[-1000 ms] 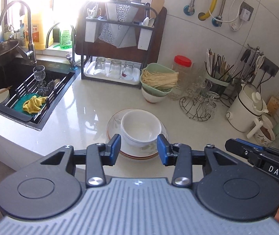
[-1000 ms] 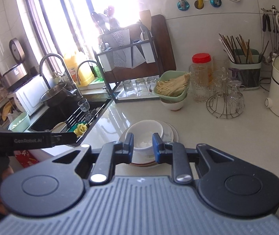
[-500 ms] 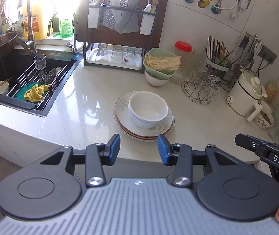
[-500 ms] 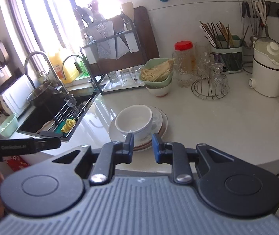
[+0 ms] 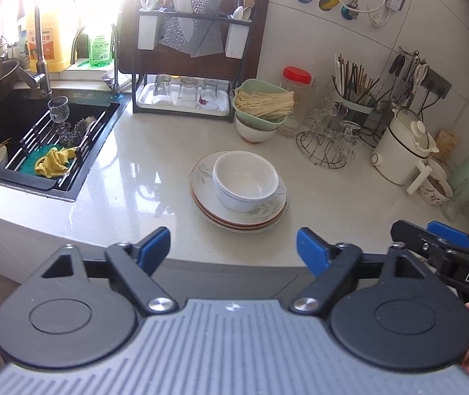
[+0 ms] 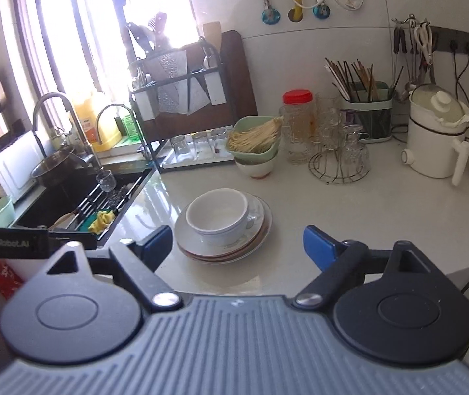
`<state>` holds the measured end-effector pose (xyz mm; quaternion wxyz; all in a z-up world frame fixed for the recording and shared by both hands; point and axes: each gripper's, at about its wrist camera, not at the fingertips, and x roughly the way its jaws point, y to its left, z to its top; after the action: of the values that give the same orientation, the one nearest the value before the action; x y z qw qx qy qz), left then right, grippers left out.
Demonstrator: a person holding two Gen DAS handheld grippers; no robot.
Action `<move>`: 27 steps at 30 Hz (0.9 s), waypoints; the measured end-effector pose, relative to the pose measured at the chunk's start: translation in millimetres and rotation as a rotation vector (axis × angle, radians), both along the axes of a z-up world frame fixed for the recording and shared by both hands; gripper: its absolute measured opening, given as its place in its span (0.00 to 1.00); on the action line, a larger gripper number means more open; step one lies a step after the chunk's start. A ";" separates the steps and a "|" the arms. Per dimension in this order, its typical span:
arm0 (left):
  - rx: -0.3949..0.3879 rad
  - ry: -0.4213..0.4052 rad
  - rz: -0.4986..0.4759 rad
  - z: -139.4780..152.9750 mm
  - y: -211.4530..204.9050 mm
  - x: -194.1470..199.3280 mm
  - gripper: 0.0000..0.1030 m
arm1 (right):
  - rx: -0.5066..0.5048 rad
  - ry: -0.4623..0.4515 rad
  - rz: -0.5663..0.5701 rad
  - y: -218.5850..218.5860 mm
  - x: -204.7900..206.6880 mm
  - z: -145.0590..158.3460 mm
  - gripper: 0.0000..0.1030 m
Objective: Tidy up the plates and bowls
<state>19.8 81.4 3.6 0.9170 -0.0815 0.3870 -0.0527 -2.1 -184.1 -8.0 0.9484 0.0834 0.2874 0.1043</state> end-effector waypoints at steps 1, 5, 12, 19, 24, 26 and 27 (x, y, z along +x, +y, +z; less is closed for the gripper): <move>0.004 -0.002 0.002 0.3 0.8 -0.5 0.91 | 0.003 0.004 -0.002 -0.5 -0.3 -0.4 0.85; 0.013 -0.005 0.000 0.9 2.9 -3.4 0.96 | 0.011 0.002 -0.020 -0.3 -5.0 -1.6 0.85; 0.043 0.002 -0.004 0.5 2.6 -6.8 0.97 | 0.013 -0.002 -0.028 1.5 -9.6 -2.0 0.85; 0.039 0.011 0.014 0.0 4.6 -7.3 0.97 | 0.017 -0.005 -0.035 2.1 -10.2 0.5 0.85; 0.041 0.006 0.019 1.6 2.6 -8.5 0.97 | 0.019 -0.008 -0.032 1.7 -11.7 1.2 0.85; 0.049 0.001 0.021 2.2 1.7 -9.7 0.97 | 0.019 -0.011 -0.031 1.8 -12.1 1.5 0.85; 0.051 0.004 0.024 2.2 1.3 -9.4 0.97 | 0.018 -0.012 -0.030 1.8 -12.3 1.8 0.85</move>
<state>10.4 82.7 5.8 0.9186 -0.0627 0.3889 -0.0317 -14.5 -182.3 -6.2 0.9508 0.0956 0.2794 0.0934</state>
